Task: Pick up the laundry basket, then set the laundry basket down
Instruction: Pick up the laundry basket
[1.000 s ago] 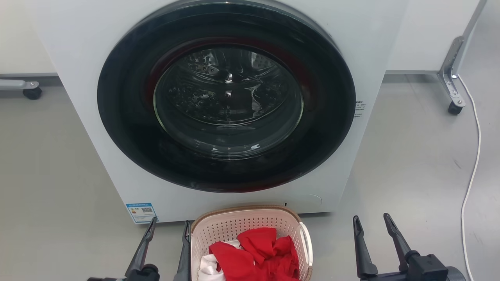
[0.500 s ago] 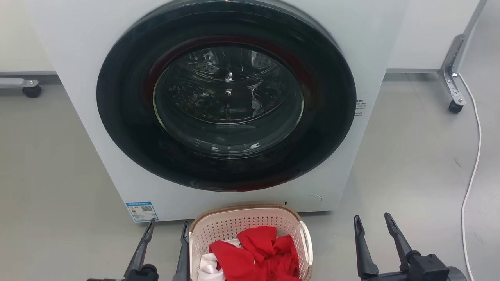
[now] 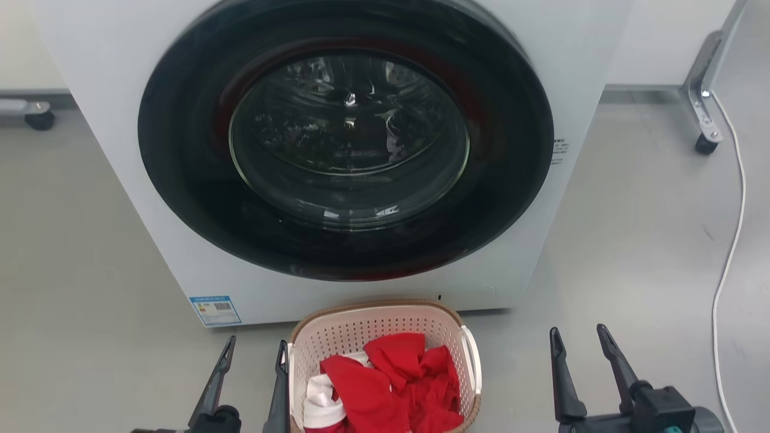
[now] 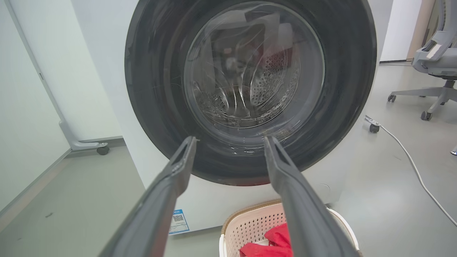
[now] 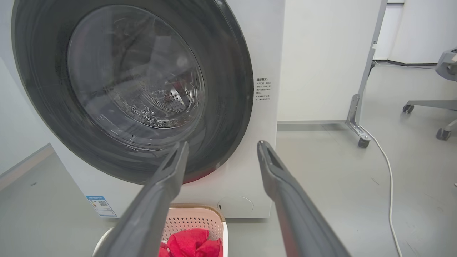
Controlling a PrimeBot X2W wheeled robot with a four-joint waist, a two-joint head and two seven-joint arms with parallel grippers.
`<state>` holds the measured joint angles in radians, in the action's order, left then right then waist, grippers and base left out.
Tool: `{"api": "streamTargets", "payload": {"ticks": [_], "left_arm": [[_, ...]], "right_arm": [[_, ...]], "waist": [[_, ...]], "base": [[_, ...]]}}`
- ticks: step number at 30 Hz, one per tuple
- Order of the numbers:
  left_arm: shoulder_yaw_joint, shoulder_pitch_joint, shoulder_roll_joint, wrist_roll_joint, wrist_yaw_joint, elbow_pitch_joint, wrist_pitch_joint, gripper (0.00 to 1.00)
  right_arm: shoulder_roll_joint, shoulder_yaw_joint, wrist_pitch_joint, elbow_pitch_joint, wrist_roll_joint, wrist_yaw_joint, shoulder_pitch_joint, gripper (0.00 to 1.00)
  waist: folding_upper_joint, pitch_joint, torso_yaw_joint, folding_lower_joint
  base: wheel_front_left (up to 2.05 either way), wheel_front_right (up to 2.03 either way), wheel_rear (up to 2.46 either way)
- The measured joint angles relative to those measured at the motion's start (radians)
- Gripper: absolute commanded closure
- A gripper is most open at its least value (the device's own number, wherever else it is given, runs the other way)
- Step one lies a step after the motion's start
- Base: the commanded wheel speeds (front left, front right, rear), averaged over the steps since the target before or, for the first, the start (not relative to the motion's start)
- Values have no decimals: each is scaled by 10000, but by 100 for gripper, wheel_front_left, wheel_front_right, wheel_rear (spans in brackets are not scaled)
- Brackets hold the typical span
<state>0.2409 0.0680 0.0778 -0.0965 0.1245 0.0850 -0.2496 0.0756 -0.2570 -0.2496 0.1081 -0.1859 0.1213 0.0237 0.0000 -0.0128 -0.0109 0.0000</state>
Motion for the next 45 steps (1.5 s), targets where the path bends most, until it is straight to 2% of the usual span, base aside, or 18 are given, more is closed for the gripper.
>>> {"api": "streamTargets", "payload": {"ticks": [13,22,38,45], "left_arm": [[-46,-1926,-111,-213,-117,1315,4,0],[73,-3171,-199,-355,-456,2489,113,0],[102,-5020,-337,-932,-468,4228,207,0],[111,-5832,-387,-1043,-468,4855,276,0]], "right_arm": [[157,385,13,1367,-88,-251,-2058,0],[178,577,119,2403,-190,-334,-3295,0],[130,508,207,3699,-253,-353,-4963,0],[109,407,207,4149,-253,-504,-5861,0]], "waist": [[1,-1750,-2,2],[2,-3053,-72,2],[2,-5276,-307,2],[2,-6326,-419,2]], "base": [[0,0,0],[0,0,0],[0,0,0],[0,0,0]]}}
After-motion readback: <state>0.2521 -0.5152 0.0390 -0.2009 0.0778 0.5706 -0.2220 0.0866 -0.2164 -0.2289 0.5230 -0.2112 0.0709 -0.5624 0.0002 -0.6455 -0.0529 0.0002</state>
